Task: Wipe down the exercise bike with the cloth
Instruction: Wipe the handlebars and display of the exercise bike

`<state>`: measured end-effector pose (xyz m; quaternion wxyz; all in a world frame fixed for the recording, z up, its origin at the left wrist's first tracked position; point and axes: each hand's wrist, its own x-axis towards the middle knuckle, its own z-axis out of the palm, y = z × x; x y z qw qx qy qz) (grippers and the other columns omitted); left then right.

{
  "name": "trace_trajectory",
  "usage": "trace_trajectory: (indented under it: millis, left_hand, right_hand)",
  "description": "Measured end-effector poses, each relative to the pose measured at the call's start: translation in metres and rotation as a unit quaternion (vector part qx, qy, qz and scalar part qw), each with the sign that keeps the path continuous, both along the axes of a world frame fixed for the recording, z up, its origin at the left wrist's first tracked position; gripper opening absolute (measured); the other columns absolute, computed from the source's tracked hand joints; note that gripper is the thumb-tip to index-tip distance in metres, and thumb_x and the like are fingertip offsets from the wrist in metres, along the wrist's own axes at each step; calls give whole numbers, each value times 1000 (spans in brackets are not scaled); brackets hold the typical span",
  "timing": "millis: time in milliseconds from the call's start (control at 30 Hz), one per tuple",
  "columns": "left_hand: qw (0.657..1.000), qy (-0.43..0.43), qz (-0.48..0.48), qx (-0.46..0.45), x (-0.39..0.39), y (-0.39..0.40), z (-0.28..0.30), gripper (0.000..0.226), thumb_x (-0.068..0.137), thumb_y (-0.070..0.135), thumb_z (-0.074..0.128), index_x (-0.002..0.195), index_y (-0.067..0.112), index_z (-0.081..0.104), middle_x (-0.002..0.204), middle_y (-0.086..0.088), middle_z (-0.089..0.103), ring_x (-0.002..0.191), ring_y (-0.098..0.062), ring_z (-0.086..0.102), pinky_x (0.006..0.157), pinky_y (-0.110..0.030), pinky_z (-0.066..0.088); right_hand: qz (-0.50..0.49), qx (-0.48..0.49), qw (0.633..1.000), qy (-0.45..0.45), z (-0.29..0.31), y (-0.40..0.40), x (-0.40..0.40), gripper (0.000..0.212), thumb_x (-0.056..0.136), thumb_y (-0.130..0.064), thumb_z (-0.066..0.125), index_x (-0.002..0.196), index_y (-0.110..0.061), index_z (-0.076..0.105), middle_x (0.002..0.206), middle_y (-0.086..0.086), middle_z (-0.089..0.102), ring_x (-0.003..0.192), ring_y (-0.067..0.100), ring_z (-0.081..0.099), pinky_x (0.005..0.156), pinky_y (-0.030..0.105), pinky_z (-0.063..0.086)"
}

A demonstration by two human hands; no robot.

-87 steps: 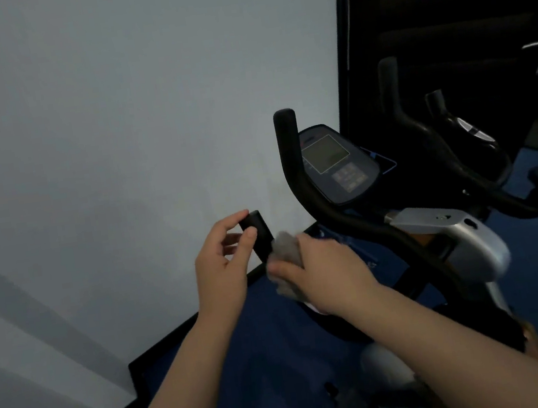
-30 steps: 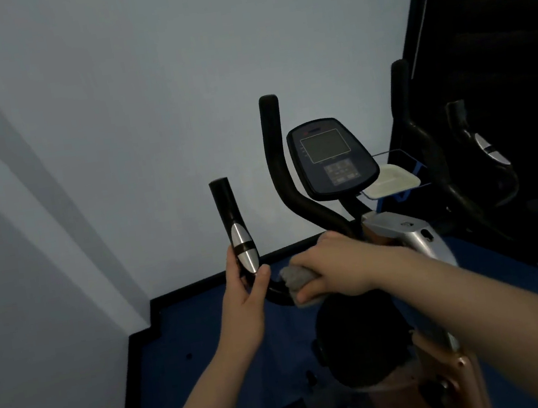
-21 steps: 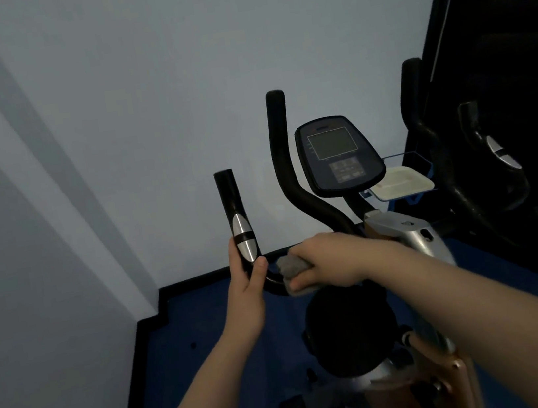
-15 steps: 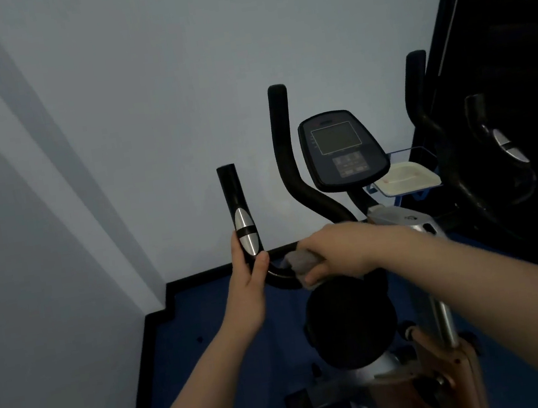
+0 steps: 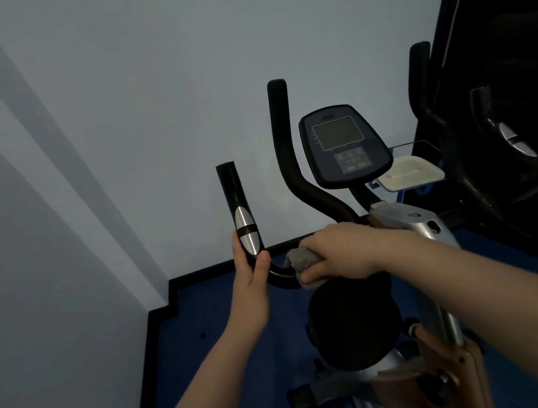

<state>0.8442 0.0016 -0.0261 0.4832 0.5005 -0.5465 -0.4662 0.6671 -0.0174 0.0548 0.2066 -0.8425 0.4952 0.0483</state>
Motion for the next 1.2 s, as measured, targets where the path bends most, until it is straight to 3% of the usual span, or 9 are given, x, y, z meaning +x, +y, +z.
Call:
trace_trajectory:
  millis: [167,367,500,567,667,833,933,1100,1200]
  left_hand:
    - [999,8,-33,29,7,0,5,56,104,25,39,150,42,12,139,13,48,119,3,54,96,-20,49]
    - [999,-46,-11,16,45,-14,20,47,105,32,35,151,31,27,156,11,32,140,-1,31,120,-29,22]
    - [997,-58,-29,-41,46,-43,37,47,106,24,34,152,28,26,153,16,32,123,20,36,99,2,28]
    - [995,-64,-36,-64,45,-56,41,47,106,24,34,152,29,26,154,15,30,129,13,35,93,7,25]
    - [994,-43,-34,-91,47,-70,44,49,105,24,37,152,32,24,151,11,38,135,0,38,88,6,31]
    - [991,-28,-49,-119,51,-95,60,46,105,24,37,148,34,29,152,11,37,139,-1,35,102,-1,29]
    - [988,-32,-72,-134,56,-104,66,47,100,38,33,146,30,38,151,17,39,138,4,34,119,-27,26]
    - [986,-6,-67,-150,62,-114,64,47,100,38,30,138,21,52,139,11,53,129,-5,49,113,-39,38]
    - [986,20,-64,-151,58,-117,61,41,102,34,30,132,21,55,134,4,58,122,-7,55,104,-31,46]
  right_hand:
    - [-26,31,993,-110,-15,-6,29,28,93,-52,56,80,-28,50,80,-9,58,73,4,56,61,20,39]
    - [-71,18,986,-147,-27,-11,39,35,91,-60,52,79,-27,52,84,-6,60,76,9,57,60,24,39]
    - [-120,133,945,-275,-21,-27,53,28,92,-53,57,84,-27,58,93,-4,66,88,12,62,81,28,49]
    - [-144,114,946,-268,-29,-23,53,31,90,-58,56,92,-27,59,96,-8,65,90,9,62,81,26,50]
    - [-189,87,939,-273,-38,-19,57,37,89,-60,56,96,-24,62,96,-6,67,89,9,64,82,29,53]
    - [-301,15,854,-424,-12,-58,85,27,96,-43,57,77,-24,58,82,-3,66,82,13,63,68,25,46]
    - [-338,-18,826,-450,-13,-61,105,22,95,-44,56,94,-22,56,89,-6,65,83,10,62,63,18,45]
    - [-324,-55,864,-381,-29,-37,108,36,92,-53,54,114,-27,44,98,-10,62,87,3,61,72,24,51]
    - [-339,-32,824,-454,-14,-62,113,26,94,-42,58,105,-21,50,94,-1,65,81,3,65,68,25,55]
